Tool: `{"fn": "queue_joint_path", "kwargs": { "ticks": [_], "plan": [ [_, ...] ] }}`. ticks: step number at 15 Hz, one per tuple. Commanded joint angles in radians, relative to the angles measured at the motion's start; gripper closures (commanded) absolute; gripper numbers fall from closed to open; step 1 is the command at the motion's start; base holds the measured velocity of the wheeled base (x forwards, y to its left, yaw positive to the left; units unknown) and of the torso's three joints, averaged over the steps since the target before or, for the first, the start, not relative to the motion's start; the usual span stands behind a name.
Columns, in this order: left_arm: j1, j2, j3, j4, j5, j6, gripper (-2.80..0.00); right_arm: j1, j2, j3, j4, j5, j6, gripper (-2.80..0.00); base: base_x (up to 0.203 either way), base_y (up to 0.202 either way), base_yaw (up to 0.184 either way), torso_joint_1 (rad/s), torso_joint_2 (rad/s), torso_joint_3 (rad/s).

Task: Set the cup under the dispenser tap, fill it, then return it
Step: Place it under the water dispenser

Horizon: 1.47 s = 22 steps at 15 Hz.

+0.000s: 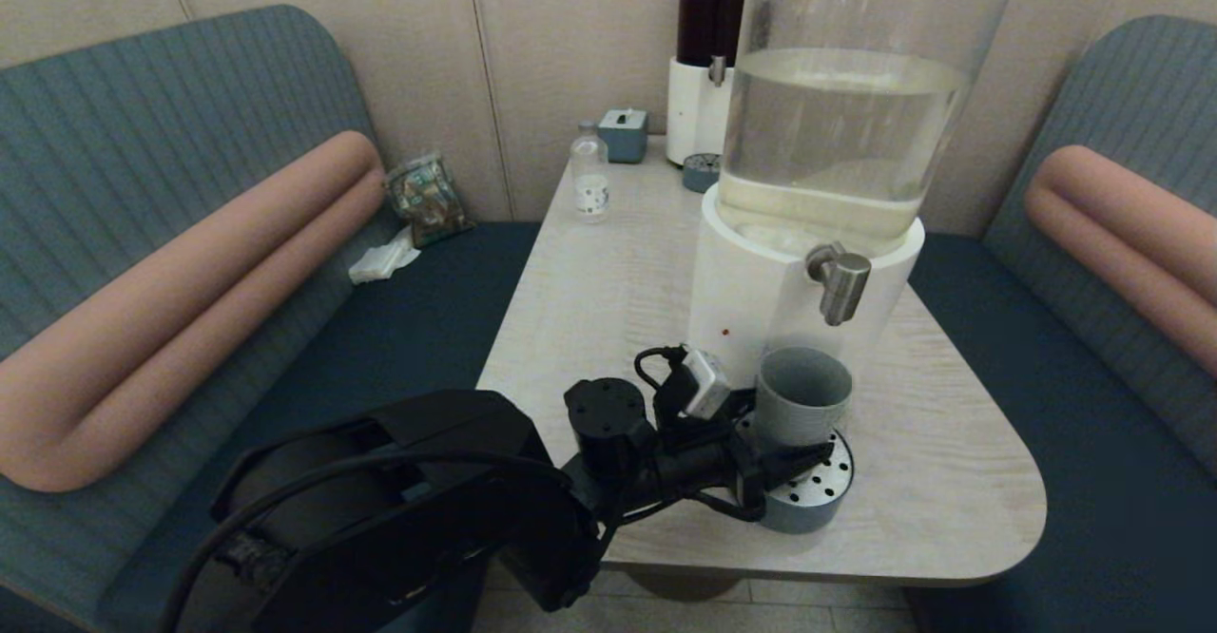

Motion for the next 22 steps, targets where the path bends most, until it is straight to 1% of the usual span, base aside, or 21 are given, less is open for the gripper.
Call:
{"fn": "queue_joint_path", "kwargs": {
  "ticks": [1, 5, 10, 12, 14, 17, 21, 22],
  "plan": [
    [-0.001, 0.016, -0.003, -0.011, -0.001, 0.0, -2.8, 0.0, -0.001, 0.0, 0.0, 0.001, 0.0, 0.0, 0.0, 0.0, 0.0, 0.0, 0.0, 0.0],
    [-0.006, -0.015, 0.012, -0.011, 0.001, 0.0, -2.8, 0.0, -0.001, 0.0, 0.0, 0.001, 0.0, 0.0, 0.0, 0.0, 0.0, 0.0, 0.0, 0.0],
    [-0.014, -0.12, 0.13, -0.011, -0.001, -0.006, -2.8, 0.0, -0.001, 0.0, 0.0, 0.001, 0.0, 0.0, 0.0, 0.0, 0.0, 0.0, 0.0, 0.0],
    [-0.013, -0.145, 0.186, -0.011, -0.001, -0.006, -2.8, 0.0, -0.001, 0.0, 0.0, 0.001, 0.0, 0.0, 0.0, 0.0, 0.0, 0.0, 0.0, 0.0],
    [-0.008, -0.183, 0.269, -0.011, -0.001, -0.003, -2.8, 0.0, -0.001, 0.0, 0.0, 0.001, 0.0, 0.0, 0.0, 0.0, 0.0, 0.0, 0.0, 0.0],
    [0.016, -0.257, 0.373, -0.011, -0.001, 0.004, -2.8, 0.0, -0.001, 0.0, 0.0, 0.001, 0.0, 0.0, 0.0, 0.0, 0.0, 0.0, 0.0, 0.0],
    [0.035, -0.42, 0.508, -0.011, -0.001, -0.004, -2.8, 0.0, -0.001, 0.0, 0.0, 0.001, 0.0, 0.0, 0.0, 0.0, 0.0, 0.0, 0.0, 0.0],
    [0.047, -0.485, 0.548, -0.011, 0.002, -0.004, -2.8, 0.0, -0.001, 0.0, 0.0, 0.001, 0.0, 0.0, 0.0, 0.0, 0.0, 0.0, 0.0, 0.0]
  ]
}}
